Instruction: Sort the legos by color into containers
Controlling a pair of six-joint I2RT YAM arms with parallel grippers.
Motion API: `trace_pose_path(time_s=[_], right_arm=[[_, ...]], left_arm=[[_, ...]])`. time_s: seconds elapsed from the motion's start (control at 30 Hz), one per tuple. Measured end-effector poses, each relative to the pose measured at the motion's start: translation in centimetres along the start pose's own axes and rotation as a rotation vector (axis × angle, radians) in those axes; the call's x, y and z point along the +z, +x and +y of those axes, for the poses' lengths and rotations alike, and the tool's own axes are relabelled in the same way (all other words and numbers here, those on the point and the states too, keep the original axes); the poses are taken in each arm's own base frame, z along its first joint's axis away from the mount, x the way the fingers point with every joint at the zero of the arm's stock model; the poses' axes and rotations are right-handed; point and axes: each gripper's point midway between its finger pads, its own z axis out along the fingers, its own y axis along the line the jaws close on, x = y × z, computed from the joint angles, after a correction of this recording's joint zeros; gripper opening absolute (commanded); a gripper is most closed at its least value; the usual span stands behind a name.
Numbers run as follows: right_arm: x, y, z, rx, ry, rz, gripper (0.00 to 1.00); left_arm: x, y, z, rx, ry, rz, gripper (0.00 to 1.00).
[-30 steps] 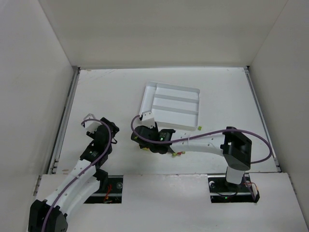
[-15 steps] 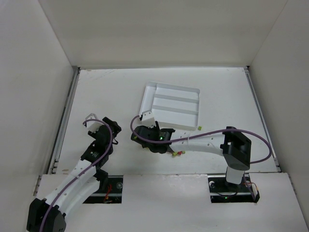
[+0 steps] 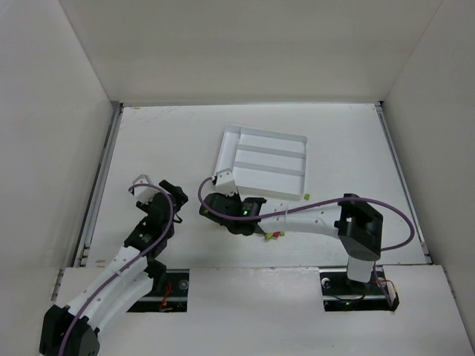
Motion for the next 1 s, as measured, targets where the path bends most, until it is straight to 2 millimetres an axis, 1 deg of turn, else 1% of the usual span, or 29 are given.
trace_pose_path(time_s=[0.07,0.1,0.23,0.3,0.37,0.43,0.53,0.7,0.83,1.0], right_arm=[[0.1,-0.1,0.1,0.008,-0.001,-0.004,0.31],[0.1,-0.1,0.1,0.008,-0.001,-0.006,0.30],[0.2,-0.1,-0.2,0.018,0.000,-0.026,0.29],[-0.1,0.0,-0.8,0.020,-0.002,-0.031,0.28],[-0.7,0.2,-1.8,0.024,-0.004,-0.036,0.28],[-1.3,-0.1,-2.8,0.042,-0.018,-0.044,0.28],[-2.1,-1.5,-4.3,0.116,-0.065,-0.068,0.28],[-3.2,-5.1,-6.1,0.277,-0.185,-0.139,0.29],[-3.9,-7.0,-6.7,0.368,-0.288,-0.173,0.29],[-4.0,-8.7,-7.0,0.451,-0.386,-0.190,0.30]], left_arm=[[-0.1,0.2,-0.1,0.005,0.007,0.006,0.65],[-0.2,0.4,-0.2,0.008,0.011,0.010,0.66],[-0.7,1.0,-0.9,0.010,0.052,0.034,0.71],[-1.0,1.4,-1.2,-0.002,0.080,0.048,0.73],[-1.4,1.7,-1.6,-0.018,0.112,0.067,0.74],[-1.6,1.9,-2.2,-0.042,0.145,0.084,0.76],[-2.1,2.5,-3.2,-0.089,0.205,0.118,0.79],[-2.9,4.1,-5.2,-0.199,0.335,0.183,0.82],[-3.6,5.1,-6.8,-0.303,0.433,0.246,0.82],[-4.6,4.7,-9.5,-0.393,0.540,0.292,0.84]])
